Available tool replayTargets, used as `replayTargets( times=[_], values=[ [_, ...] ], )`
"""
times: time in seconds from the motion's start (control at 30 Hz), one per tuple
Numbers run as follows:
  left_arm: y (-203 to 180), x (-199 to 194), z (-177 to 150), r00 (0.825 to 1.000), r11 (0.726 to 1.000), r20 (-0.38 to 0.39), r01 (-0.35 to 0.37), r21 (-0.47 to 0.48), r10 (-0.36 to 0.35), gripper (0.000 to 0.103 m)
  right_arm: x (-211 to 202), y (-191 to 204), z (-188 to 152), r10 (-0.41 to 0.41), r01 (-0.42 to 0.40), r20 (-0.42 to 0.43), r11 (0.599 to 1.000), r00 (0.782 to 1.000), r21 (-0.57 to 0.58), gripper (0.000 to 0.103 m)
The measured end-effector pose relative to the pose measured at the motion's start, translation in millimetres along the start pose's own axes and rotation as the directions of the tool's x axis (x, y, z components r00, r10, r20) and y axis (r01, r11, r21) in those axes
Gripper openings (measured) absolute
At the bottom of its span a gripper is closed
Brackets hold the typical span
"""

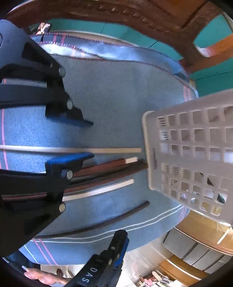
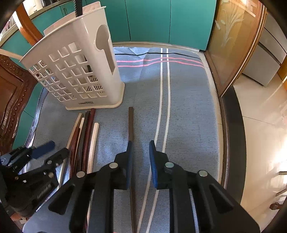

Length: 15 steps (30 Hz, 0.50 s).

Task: Organize utensils
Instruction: 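Grasp a dark brown chopstick with the right tool while the left approaches a light chopstick, then close the left tool on the light wooden chopstick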

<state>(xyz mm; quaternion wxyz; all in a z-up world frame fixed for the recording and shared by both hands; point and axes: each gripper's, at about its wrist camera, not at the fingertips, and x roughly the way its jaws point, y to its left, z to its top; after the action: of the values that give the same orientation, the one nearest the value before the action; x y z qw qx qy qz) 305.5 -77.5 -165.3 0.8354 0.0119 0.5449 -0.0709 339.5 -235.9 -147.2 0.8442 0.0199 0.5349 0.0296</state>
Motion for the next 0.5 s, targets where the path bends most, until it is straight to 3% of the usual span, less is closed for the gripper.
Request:
replayTargets(
  times=[0.1, 0.23, 0.3, 0.43, 0.5],
  values=[
    [2.5, -1.6, -2.7, 1.000, 1.000, -0.007, -0.009, 0.001, 0.009, 0.014, -0.2, -0.1, 1.1, -0.002, 0.002, 0.000, 1.000, 1.000, 0.004, 0.018],
    [13.2, -8.3, -8.4, 0.999, 0.999, -0.022, -0.038, -0.024, 0.038, 0.011, -2.8, 3.0, -0.5, -0.004, 0.004, 0.004, 1.000, 1.000, 0.004, 0.019],
    [16.7, -11.3, -9.0, 0.999, 0.999, -0.008, -0.034, -0.026, 0.034, 0.011, -2.7, 4.2, -0.1, -0.005, 0.005, 0.004, 1.000, 1.000, 0.003, 0.022],
    [27.9, -12.9, -2.7, 0.998, 0.998, 0.009, -0.062, -0.029, 0.063, 0.026, 5.2, 12.9, 0.6, -0.011, 0.011, -0.002, 1.000, 1.000, -0.016, 0.025],
    [30.0, -6.6, 1.7, 0.997, 0.997, 0.001, -0.072, -0.037, 0.072, 0.026, 11.2, 18.3, 0.8, -0.020, 0.020, -0.004, 0.999, 1.000, -0.032, 0.025]
  ],
)
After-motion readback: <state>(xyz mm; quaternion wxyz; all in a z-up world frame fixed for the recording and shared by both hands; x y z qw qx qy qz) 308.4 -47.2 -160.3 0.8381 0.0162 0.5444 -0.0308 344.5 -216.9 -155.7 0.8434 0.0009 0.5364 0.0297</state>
